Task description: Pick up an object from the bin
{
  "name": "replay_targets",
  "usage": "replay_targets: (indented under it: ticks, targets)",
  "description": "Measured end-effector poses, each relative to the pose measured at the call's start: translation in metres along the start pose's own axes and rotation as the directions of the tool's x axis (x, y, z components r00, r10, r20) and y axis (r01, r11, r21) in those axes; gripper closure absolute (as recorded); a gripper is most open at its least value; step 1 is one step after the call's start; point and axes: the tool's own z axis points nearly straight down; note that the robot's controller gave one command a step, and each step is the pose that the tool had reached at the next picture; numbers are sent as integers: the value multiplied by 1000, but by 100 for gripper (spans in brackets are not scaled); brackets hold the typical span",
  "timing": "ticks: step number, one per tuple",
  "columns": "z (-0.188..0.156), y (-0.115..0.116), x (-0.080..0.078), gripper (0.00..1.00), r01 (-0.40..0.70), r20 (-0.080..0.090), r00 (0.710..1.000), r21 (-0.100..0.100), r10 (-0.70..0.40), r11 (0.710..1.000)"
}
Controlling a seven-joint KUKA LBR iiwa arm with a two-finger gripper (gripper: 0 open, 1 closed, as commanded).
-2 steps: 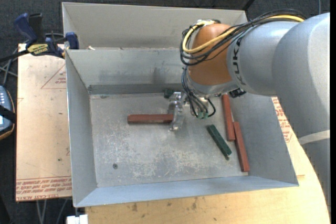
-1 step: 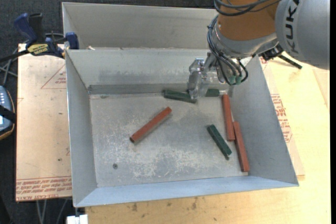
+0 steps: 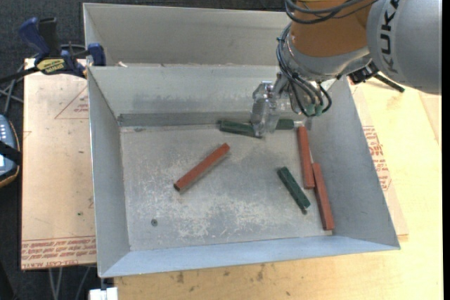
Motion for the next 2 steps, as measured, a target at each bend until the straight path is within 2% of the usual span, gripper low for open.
replay_targets:
  ticks: [1, 2]
  targets:
    - [43, -18, 22, 100, -104, 1, 995, -1, 104, 995]
    - [97, 48, -27, 0, -132, -2, 991, -1, 132, 991]
